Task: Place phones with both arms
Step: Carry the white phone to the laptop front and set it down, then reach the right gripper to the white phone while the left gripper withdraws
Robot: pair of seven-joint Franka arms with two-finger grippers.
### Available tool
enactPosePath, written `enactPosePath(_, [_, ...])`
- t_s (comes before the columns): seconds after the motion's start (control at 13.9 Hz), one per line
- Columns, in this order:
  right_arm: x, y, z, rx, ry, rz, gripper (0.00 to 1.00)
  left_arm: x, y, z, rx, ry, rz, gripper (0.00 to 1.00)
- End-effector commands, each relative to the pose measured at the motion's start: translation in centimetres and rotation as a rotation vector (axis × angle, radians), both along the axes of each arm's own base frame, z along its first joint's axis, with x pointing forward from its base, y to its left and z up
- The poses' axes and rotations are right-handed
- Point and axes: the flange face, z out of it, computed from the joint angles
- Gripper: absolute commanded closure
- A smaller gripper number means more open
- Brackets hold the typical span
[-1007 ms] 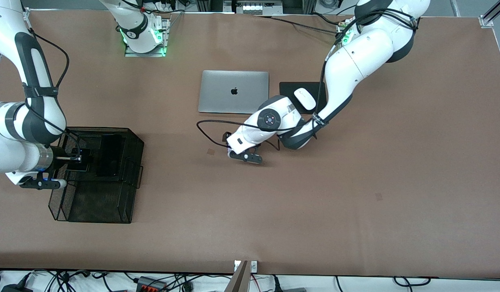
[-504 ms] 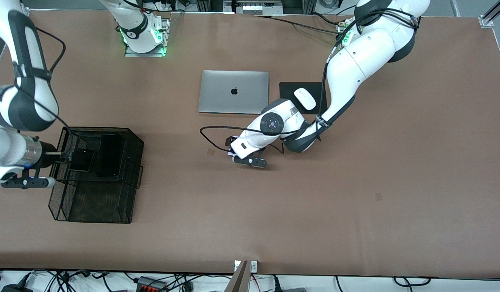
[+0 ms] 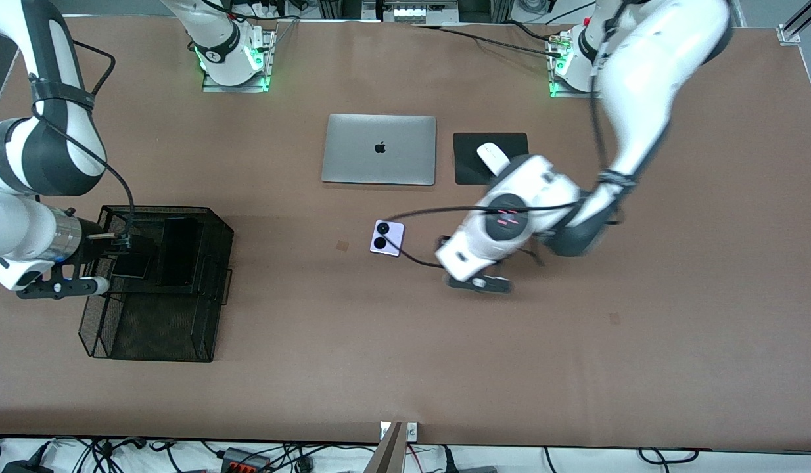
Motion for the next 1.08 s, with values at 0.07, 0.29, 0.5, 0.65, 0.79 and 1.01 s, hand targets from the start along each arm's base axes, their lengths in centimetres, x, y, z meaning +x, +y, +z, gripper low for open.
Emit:
enactPosePath(0.07, [0.7, 5.2, -1.0, 0.012, -0.039, 0.072, 0.00, 0.3, 7.5, 8.2, 0.093, -0.006, -0.083, 0.00])
enactPosePath(0.29, [0.3, 12.5, -3.3, 0.046, -0.023, 0.164, 0.00, 0.6, 13.2, 13.2, 0.119, -0.016, -0.164, 0.00])
enactPosePath(0.5, [-0.3, 20.7, -7.1, 0.132, -0.036, 0.229, 0.00, 0.1, 17.2, 18.1, 0.100, -0.051, -0.220, 0.00])
enactPosePath(0.65, [-1.4, 26.1, -9.6, 0.132, -0.052, 0.197, 0.00, -0.5, 20.9, 19.9, 0.051, -0.011, -0.167, 0.00])
enactPosePath(0.79, [-3.1, 31.2, -11.7, 0.111, -0.065, 0.122, 0.00, -2.1, 24.3, 21.0, 0.008, 0.004, -0.172, 0.00])
enactPosePath(1.01, [-6.3, 37.4, -13.8, 0.080, -0.059, 0.025, 0.00, -4.8, 27.8, 23.8, -0.029, -0.042, -0.098, 0.00])
